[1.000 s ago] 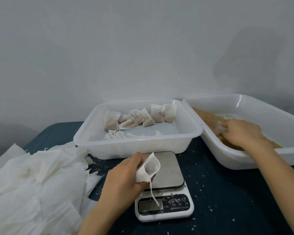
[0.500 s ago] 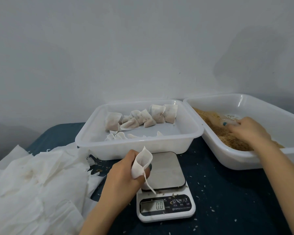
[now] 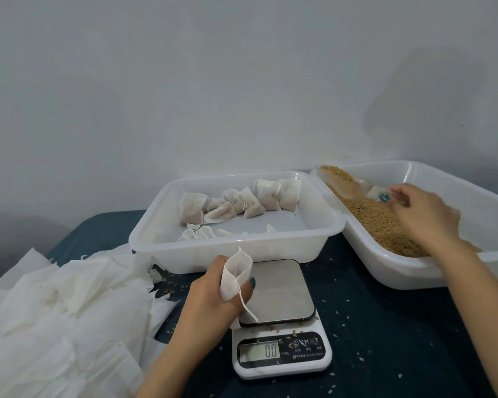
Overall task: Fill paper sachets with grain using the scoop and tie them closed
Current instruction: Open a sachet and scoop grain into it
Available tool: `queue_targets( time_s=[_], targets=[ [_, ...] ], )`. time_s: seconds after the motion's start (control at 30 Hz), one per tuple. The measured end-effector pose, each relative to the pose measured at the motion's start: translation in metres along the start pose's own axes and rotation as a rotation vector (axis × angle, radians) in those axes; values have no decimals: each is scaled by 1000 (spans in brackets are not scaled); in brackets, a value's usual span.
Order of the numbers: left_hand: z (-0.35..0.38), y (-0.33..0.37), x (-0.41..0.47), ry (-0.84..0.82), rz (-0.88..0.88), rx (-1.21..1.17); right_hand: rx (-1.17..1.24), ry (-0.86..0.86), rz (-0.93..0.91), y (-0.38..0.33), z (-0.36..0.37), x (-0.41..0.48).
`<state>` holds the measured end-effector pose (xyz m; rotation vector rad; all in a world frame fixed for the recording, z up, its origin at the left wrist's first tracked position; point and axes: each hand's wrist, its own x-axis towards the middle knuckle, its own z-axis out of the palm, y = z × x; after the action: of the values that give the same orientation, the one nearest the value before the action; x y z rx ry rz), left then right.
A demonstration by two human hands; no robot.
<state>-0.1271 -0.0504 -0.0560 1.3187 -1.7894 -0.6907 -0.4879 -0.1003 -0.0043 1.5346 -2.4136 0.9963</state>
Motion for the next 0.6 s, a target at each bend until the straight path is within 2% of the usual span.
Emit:
queue_targets(
  time_s=[0.13,0.3,0.6],
  targets=[
    [1,-1,0,5,4,25,171,-58,-243,-14,-3,-14],
    [0,-6,0,12,29,93,410,-261,-435,-40,-20,-44],
    [-4,-7,1,86,27,176,366,-371,-662,-56,-30,-55]
  ],
)
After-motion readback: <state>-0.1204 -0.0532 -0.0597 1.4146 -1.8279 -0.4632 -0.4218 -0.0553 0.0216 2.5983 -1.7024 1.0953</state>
